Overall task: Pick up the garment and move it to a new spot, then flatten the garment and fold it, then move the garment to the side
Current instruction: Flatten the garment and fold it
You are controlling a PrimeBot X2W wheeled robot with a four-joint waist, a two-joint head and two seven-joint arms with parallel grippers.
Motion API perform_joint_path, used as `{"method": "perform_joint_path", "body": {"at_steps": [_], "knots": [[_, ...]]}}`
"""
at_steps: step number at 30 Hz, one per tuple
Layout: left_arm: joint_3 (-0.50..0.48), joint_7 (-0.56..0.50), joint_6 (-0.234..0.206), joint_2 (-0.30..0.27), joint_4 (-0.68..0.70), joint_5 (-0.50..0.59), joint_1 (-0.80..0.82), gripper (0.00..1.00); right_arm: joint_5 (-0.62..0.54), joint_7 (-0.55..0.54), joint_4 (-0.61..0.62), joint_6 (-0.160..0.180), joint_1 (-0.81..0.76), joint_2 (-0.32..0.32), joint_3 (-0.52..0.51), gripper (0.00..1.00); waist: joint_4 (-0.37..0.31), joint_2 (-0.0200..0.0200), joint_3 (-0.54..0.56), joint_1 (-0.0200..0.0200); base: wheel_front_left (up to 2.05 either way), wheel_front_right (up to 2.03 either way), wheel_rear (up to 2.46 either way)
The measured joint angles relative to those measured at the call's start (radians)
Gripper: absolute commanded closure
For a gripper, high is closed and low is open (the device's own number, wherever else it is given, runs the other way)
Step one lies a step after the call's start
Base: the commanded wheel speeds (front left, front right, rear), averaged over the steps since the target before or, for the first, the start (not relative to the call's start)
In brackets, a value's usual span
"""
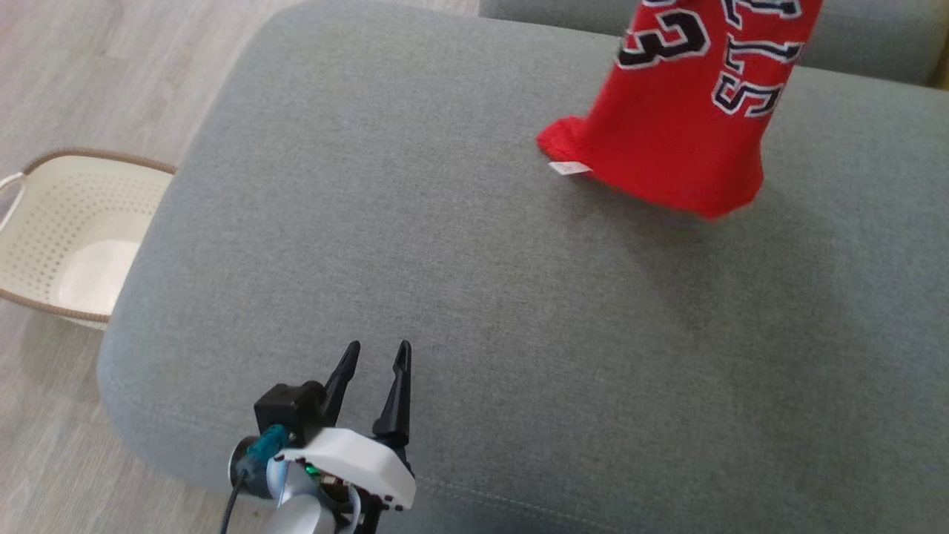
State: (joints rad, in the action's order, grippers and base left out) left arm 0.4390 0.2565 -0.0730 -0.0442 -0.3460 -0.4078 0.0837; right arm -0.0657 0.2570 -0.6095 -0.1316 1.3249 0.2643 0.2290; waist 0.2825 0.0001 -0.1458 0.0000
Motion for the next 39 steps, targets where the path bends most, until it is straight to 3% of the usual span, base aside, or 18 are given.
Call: {"method": "perform_joint_path", "body": {"at_steps": [3,7,13,19,20,21,22,23,28,34,39], "knots": [[-0.001,0.0,-0.003,0.0,0.001,0.0,0.001,0.0,0.027,0.003,0.026,0.0,-0.051,0.004,-0.01,1.0,-0.021,0.0,-0.006,0.0,0.0,0.0,0.0],[0.001,0.0,-0.002,0.0,0.0,0.0,0.002,0.0,0.064,0.003,-0.02,0.0,-0.253,0.024,-0.021,1.0,-0.067,0.0,-0.013,0.0,0.0,0.0,0.0],[0.004,0.0,0.004,0.0,-0.002,0.014,0.017,0.0,0.119,0.001,-0.074,0.0,-0.585,0.076,-0.16,1.0,-0.143,0.0,-0.022,0.0,0.0,0.0,0.0],[0.0,0.0,0.012,0.0,-0.011,0.029,0.033,0.0,0.12,0.001,-0.09,0.0,-0.737,0.075,-0.231,1.0,-0.199,0.0,-0.027,0.0,0.0,0.0,0.0],[0.0,0.0,0.012,0.0,-0.014,0.029,0.033,0.0,0.12,0.001,-0.099,0.0,-0.766,0.068,-0.242,0.96,-0.209,0.0,-0.027,0.0,0.0,0.0,0.0],[-0.002,0.0,0.012,0.0,-0.016,0.029,0.033,0.0,0.12,0.001,-0.113,0.0,-0.793,0.06,-0.247,0.64,-0.219,0.0,-0.026,0.0,0.0,0.0,0.0],[-0.003,0.0,0.012,0.0,-0.016,0.03,0.033,0.0,0.12,0.001,-0.133,0.0,-0.818,0.052,-0.249,0.64,-0.229,0.0,-0.024,0.0,0.0,0.0,0.0],[-0.005,0.0,0.012,0.0,-0.017,0.03,0.033,0.0,0.123,0.001,-0.154,0.0,-0.84,0.04,-0.258,0.0,-0.237,0.0,-0.022,0.0,0.0,0.0,0.0],[-0.006,0.0,0.012,0.0,-0.02,0.036,0.032,0.0,0.13,0.001,-0.204,0.0,-0.922,-0.005,-0.312,0.0,-0.265,0.0,-0.012,0.0,0.0,0.0,0.0],[-0.014,0.0,0.012,0.0,-0.02,0.036,0.032,0.0,0.13,0.001,-0.166,0.0,-0.972,-0.055,-0.365,0.0,-0.275,0.0,-0.012,0.0,0.0,0.0,0.0],[-0.023,0.0,0.012,0.0,-0.02,0.036,0.032,0.0,0.13,0.0,-0.093,0.0,-0.991,-0.1,-0.31,0.0,-0.269,0.0,-0.016,0.0,0.0,0.0,0.0]]}}
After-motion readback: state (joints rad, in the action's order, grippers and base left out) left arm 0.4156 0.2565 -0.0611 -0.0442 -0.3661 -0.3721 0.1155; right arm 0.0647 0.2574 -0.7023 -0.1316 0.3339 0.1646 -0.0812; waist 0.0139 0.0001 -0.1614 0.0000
